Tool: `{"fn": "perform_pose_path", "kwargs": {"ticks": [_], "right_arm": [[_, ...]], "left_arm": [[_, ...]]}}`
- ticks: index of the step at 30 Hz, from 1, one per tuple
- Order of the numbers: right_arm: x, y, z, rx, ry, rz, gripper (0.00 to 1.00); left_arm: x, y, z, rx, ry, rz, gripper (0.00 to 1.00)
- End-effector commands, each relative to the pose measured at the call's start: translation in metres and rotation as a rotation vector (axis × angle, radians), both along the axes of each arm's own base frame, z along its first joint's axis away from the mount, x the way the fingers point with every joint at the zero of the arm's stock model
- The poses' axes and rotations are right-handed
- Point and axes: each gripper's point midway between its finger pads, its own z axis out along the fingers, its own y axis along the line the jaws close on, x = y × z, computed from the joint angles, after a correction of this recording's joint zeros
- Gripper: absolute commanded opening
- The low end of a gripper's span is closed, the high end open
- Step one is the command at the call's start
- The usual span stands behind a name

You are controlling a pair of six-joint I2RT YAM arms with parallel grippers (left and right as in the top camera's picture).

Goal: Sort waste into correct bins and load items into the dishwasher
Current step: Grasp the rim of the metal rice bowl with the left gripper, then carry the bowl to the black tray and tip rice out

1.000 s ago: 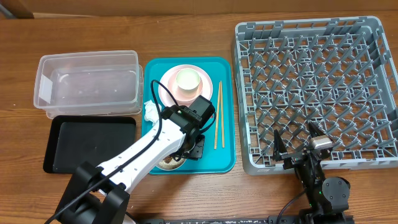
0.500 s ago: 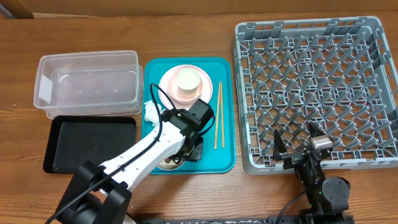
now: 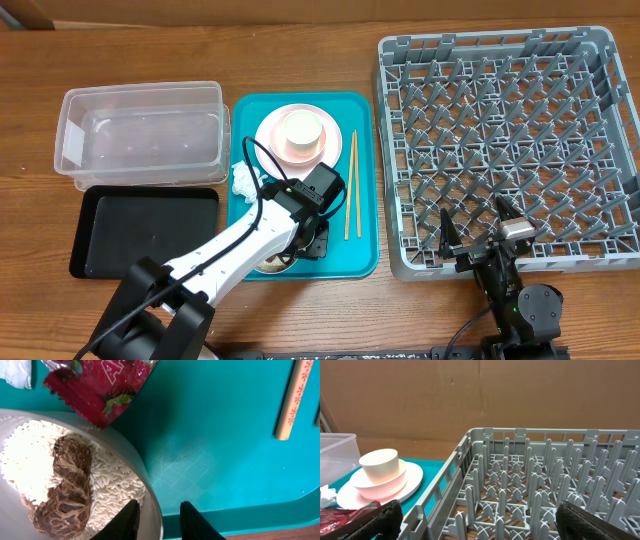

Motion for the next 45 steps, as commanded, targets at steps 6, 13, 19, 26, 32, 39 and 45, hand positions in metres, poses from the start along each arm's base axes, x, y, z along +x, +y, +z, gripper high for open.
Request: {"fn": "perform_pose_path", "kwargs": {"ticks": [6,13,19,26,32,39,45], "right_arm": [[0.000,0.001,-0.001,0.003,-0.005,0.003,1.00],[0.000,0.001,-0.001,0.003,-0.005,0.003,1.00],[0.000,0.001,-0.001,0.003,-0.005,0.003,1.00],[0.000,0.001,-0.001,0.003,-0.005,0.003,1.00],[0.000,0.001,-0.001,0.003,-0.005,0.003,1.00],[0.000,0.001,-0.001,0.003,-0.005,0.003,1.00],[0.000,0.001,-0.001,0.003,-0.005,0.003,1.00]], "left_arm": [[-0.001,0.005,-0.006,0.036,-0.007,0.003,0.29],[-0.001,0.006,-0.006,0.039,-0.005,0.027,0.04],[-0.001,0.006,-0.006,0.039,-0.007,0.046,0.04],[0.006,0.004,0.006,0.039,-0.029,-0.024,0.04],[0.014,0.002,0.052,0.038,-0.062,-0.057,0.04],[0.022,0.012,0.096,0.028,-0.063,-0.089,0.04],[0.031,0.030,0.112,-0.145,-0.014,-0.064,0.04]]}}
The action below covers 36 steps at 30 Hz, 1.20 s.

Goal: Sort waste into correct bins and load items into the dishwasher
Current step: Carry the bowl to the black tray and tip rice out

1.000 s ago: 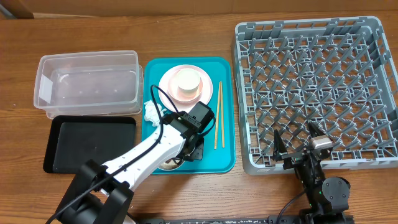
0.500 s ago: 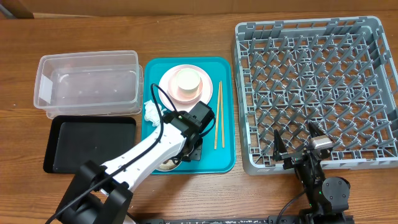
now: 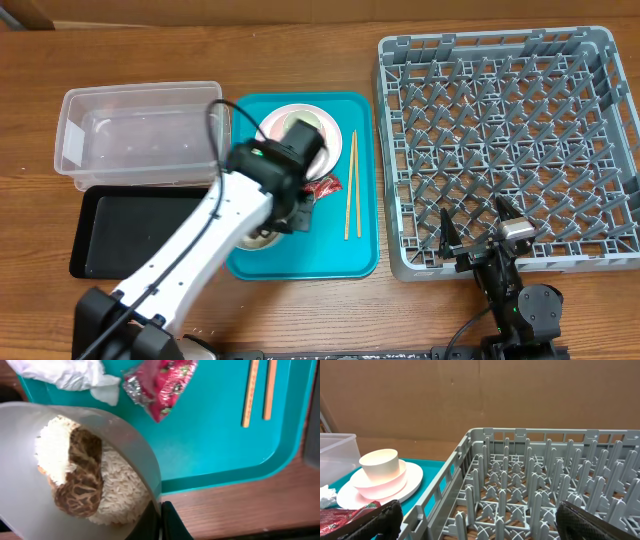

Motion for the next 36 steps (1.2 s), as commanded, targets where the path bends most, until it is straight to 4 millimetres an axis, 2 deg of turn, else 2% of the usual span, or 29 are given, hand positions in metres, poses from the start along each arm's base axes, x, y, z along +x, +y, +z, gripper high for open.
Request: {"fn": "perform_pose_path", "kwargs": {"ticks": [1,8,15,20,26,28,36], "right_arm": [[0.000,0.001,-0.001,0.003,-0.006,0.003,1.00],[0.000,0.001,-0.001,0.003,-0.006,0.003,1.00],[0.000,0.001,-0.001,0.003,-0.006,0.003,1.00],[0.000,0.001,-0.001,0.003,-0.006,0.003,1.00],[0.000,0.001,-0.001,0.003,-0.006,0.003,1.00],[0.000,0.001,-0.001,0.003,-0.006,0.003,1.00],[0.000,0.001,-0.001,0.003,-0.006,0.003,1.00]], "left_arm": [[0.008,0.008,0.022,-0.160,-0.007,-0.027,0.04],[0.027,0.065,0.049,-0.238,-0.107,0.131,0.04],[0.042,0.134,0.069,-0.265,-0.237,0.341,0.04],[0.046,0.152,0.076,-0.454,-0.287,0.369,0.04],[0.039,0.178,0.077,-0.627,-0.351,0.429,0.04],[0.035,0.195,0.074,-0.682,-0.411,0.453,0.04],[0.026,0.227,0.068,-0.922,-0.628,0.562,0.04]]}}
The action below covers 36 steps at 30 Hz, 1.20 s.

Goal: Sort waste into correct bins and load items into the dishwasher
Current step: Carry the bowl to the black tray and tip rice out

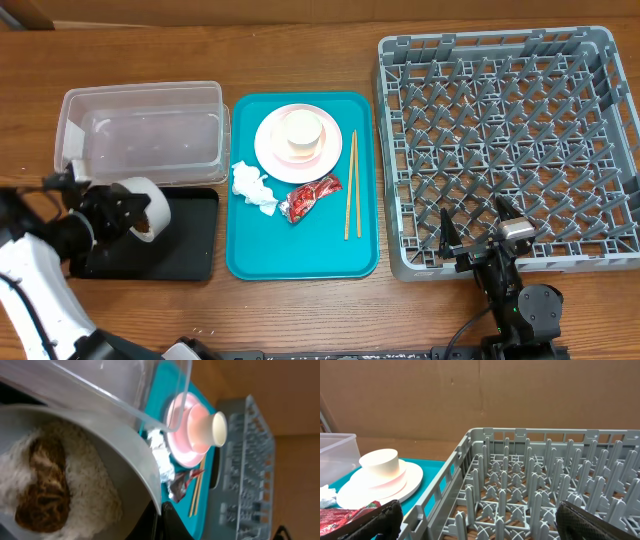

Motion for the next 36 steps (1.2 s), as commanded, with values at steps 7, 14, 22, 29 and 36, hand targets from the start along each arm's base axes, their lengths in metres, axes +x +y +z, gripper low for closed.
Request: {"fn": "perform_pose_path", "kwargs": {"ticks": [7,14,22,29,36], "right_arm": [[0.000,0.001,-0.001,0.003,-0.006,0.003,1.00],[0.000,0.001,-0.001,0.003,-0.006,0.003,1.00],[0.000,0.001,-0.001,0.003,-0.006,0.003,1.00],[0.000,0.001,-0.001,0.003,-0.006,0.003,1.00],[0.000,0.001,-0.001,0.003,-0.006,0.003,1.00]], "left_arm": [[-0.015,0.028,0.012,-0.225,-0.372,0.162,0.04],[-0.026,0.055,0.008,-0.247,-0.394,0.266,0.04],[-0.019,0.048,-0.004,-0.317,-0.374,0.236,0.04],[0.000,0.016,-0.007,-0.431,-0.366,0.118,0.04],[0.010,-0.005,0.010,-0.492,-0.435,0.031,0.04]]}}
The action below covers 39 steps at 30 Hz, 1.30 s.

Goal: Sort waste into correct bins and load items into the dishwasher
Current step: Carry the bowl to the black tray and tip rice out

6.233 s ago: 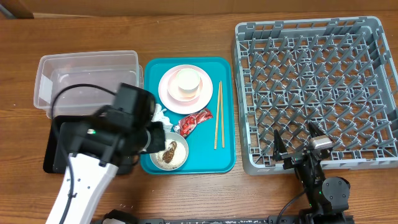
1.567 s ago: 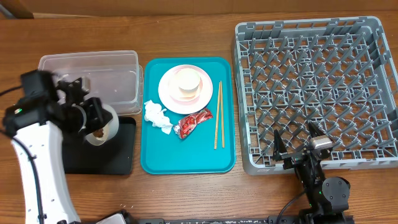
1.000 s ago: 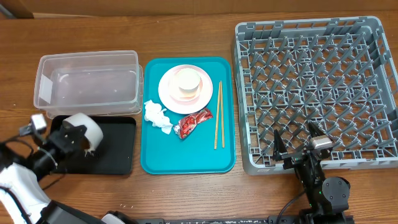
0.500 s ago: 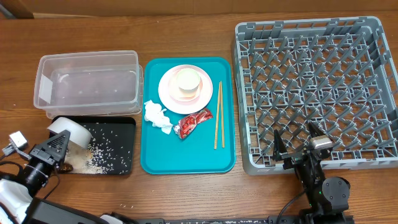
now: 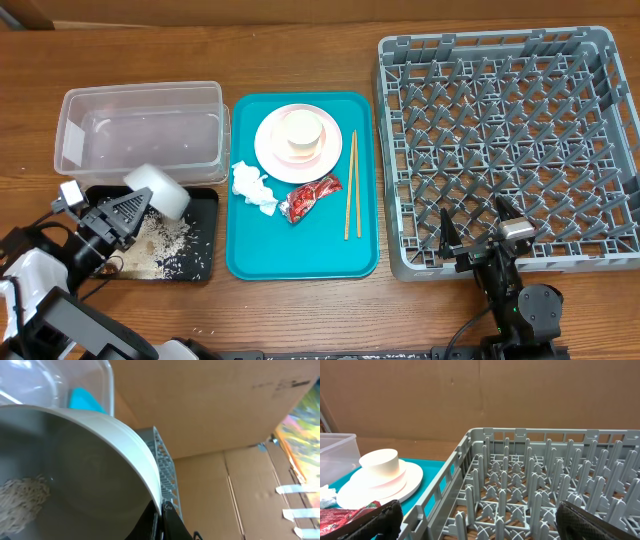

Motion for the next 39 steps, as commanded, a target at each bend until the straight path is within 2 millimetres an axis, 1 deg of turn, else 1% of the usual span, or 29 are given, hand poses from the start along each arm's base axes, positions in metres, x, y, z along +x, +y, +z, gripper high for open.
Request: {"fn": "perform_pose_path", "kwargs": {"ticks": [1,7,20,24,27,31,36,39], "right_arm": [[0.000,0.001,-0.001,0.003,-0.006,0.003,1.00],[0.000,0.001,-0.001,0.003,-0.006,0.003,1.00],[0.000,0.001,-0.001,0.003,-0.006,0.003,1.00],[0.000,0.001,-0.001,0.003,-0.006,0.003,1.00],[0.000,0.001,-0.001,0.003,-0.006,0.003,1.00],[0.000,0.001,-0.001,0.003,-0.006,0.003,1.00],[0.000,0.001,-0.001,0.003,-0.006,0.003,1.00],[0.000,0.001,-0.001,0.003,-0.006,0.003,1.00]], "left_arm": [[0.001,0.000,0.009,-0.033,-0.058,0.002,0.04],[-0.002,-0.003,0.013,-0.085,-0.042,0.005,0.04],[-0.002,-0.003,0.013,-0.082,-0.042,0.005,0.04],[-0.003,-0.005,0.007,-0.076,0.001,0.002,0.04],[-0.007,-0.009,0.006,-0.127,0.050,0.003,0.04],[-0.013,-0.017,0.012,-0.180,0.090,0.003,0.04],[-0.020,-0.026,0.026,-0.159,0.082,-0.001,0.04],[-0.026,-0.032,0.034,-0.107,0.114,-0.017,0.04]]}}
